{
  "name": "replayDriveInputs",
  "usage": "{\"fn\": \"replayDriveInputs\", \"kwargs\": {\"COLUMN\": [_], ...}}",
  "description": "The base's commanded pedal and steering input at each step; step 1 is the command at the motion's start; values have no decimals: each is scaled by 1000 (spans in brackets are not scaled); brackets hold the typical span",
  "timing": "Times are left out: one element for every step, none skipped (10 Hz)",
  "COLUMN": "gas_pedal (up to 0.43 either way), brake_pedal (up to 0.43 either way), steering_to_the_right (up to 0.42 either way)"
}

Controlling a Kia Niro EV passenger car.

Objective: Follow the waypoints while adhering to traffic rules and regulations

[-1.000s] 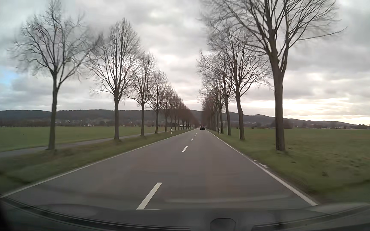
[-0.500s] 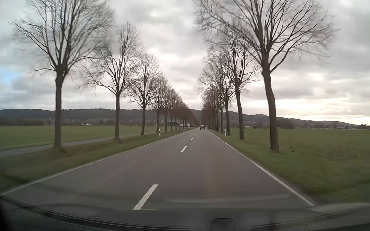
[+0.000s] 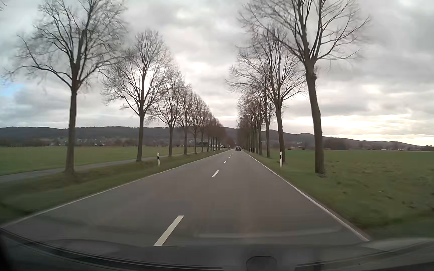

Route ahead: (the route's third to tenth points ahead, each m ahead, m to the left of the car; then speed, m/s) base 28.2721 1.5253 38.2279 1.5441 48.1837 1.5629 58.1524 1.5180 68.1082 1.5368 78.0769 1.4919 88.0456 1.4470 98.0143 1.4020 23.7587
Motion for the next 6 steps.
{"fn": "replayDriveInputs", "kwargs": {"gas_pedal": [118,130,138,157,157,157], "brake_pedal": [0,0,0,0,0,0], "steering_to_the_right": [6,7,6,6,6,5]}}
